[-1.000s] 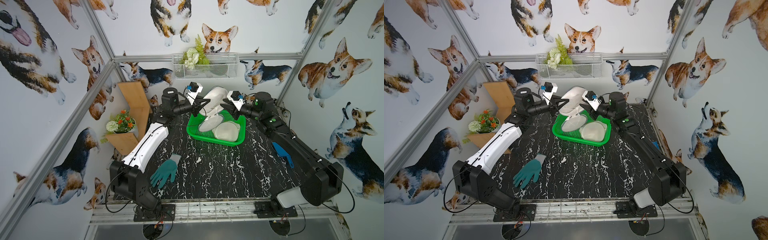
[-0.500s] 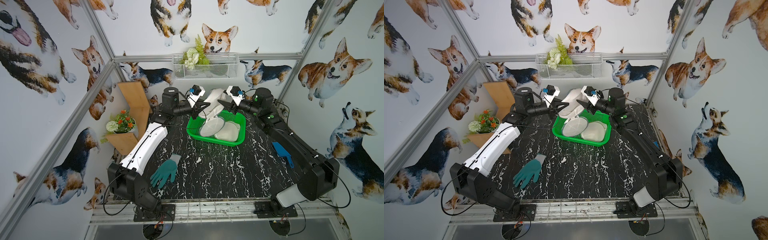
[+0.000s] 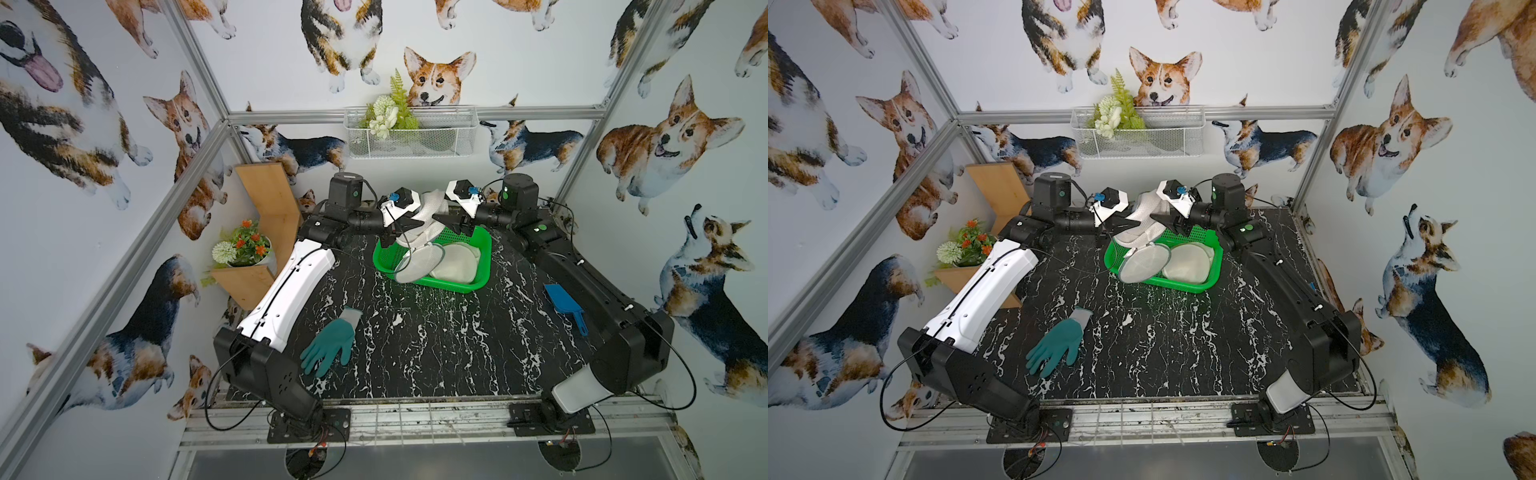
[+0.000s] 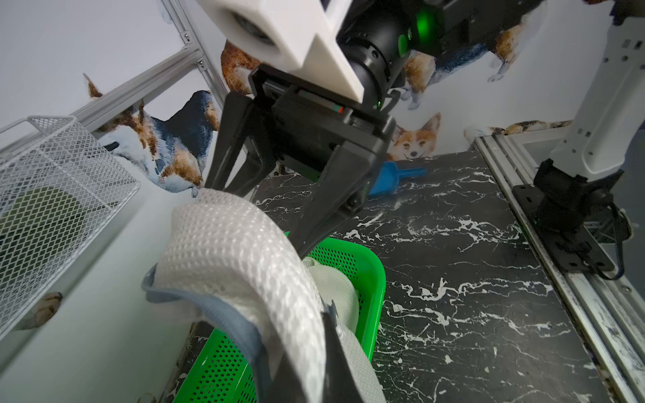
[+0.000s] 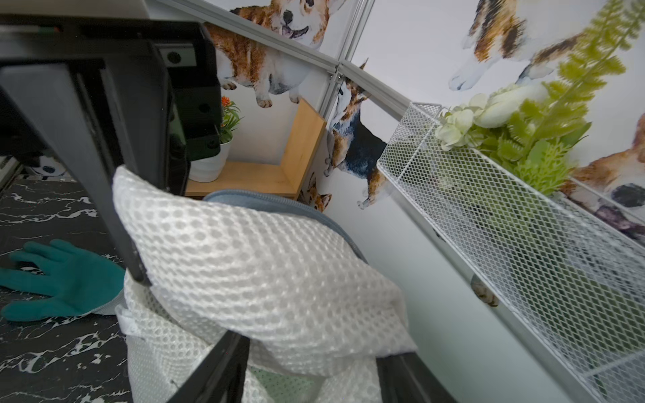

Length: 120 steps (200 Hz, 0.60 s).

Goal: Turn the laundry bag inside out
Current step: Turn over the laundry bag.

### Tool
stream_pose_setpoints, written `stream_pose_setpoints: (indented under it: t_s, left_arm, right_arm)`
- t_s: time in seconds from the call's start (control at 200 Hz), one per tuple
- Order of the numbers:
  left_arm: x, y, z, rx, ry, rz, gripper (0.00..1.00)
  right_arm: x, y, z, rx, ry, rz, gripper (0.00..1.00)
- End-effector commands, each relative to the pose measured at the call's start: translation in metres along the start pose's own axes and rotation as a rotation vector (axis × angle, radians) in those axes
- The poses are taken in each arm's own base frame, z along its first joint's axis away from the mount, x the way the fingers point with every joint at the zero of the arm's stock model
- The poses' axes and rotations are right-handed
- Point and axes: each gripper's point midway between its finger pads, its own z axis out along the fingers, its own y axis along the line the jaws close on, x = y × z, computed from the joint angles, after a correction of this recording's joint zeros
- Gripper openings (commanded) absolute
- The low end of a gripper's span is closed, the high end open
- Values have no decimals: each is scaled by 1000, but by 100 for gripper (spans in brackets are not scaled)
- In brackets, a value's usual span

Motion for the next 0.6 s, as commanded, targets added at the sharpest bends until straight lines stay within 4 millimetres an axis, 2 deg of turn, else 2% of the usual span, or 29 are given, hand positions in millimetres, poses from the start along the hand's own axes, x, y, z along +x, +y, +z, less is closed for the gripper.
stream_pose_setpoints:
  t_s: [0.0,0.15,0.22,0.305,0.46,0.596]
  left_arm:
    - [0,-17,-1,81,-10,101,0]
    - [0,-25,5,132,-18,172,0]
    - [-1,-25,7,138,-22,186,0]
    - [3,-23,9,133,-14,182,0]
    - [13,-14,13,96,26,184,0]
    - [12,-5,14,54,27,190,0]
  right_arm:
    - [9,22,-2,-98,23,27,62]
    - [27,36,-5,-129,76,61,62]
    - [27,42,-9,-144,71,66,61]
    - [25,49,-14,-155,61,72,54]
    - [25,59,-24,-165,63,87,46]
    - [25,65,-29,-173,65,97,40]
